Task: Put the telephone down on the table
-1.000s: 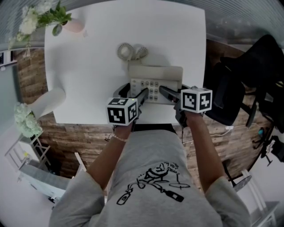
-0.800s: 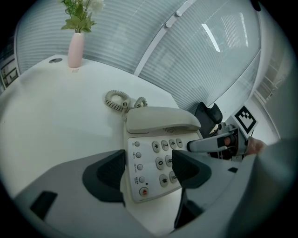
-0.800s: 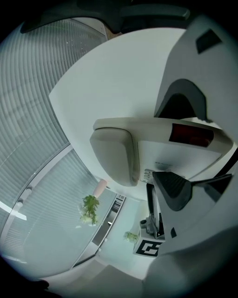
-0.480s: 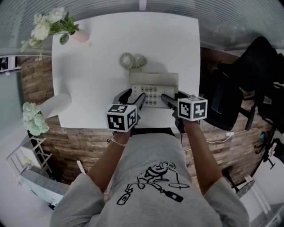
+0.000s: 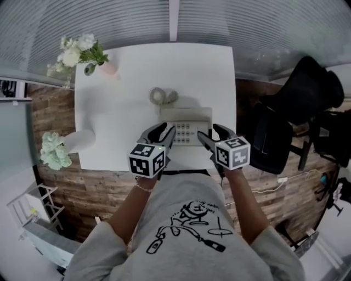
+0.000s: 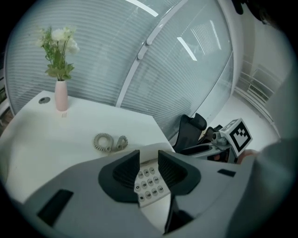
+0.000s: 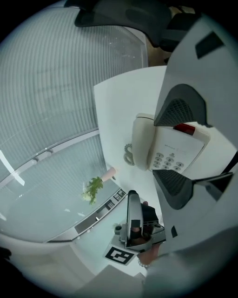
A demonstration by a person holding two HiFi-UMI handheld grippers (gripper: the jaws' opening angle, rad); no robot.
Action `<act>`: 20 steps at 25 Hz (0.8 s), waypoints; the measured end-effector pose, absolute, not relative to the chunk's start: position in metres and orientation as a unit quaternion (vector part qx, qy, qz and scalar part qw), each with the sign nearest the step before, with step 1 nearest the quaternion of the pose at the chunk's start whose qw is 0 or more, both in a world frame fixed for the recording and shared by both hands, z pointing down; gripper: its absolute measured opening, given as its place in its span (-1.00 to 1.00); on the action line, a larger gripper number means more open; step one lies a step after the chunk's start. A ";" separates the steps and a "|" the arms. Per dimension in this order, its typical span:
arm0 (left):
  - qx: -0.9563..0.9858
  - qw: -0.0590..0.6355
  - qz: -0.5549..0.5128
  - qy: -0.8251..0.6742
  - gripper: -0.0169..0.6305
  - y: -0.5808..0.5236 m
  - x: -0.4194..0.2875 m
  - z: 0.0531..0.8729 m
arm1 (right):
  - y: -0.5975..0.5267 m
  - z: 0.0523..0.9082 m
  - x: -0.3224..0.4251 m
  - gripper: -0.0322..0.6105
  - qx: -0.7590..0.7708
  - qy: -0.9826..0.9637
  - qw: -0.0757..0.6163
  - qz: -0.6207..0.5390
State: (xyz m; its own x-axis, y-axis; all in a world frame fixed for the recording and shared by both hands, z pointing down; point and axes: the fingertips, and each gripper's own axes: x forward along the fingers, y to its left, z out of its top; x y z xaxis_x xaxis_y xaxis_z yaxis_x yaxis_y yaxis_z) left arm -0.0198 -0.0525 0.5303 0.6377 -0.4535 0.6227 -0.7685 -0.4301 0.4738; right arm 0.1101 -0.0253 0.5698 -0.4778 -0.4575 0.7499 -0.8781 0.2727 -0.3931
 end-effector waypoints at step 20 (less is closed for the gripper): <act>0.928 0.196 0.031 -0.315 -0.94 -0.048 0.000 0.326 | -0.038 0.336 0.068 -0.71 0.485 -0.853 0.130 0.143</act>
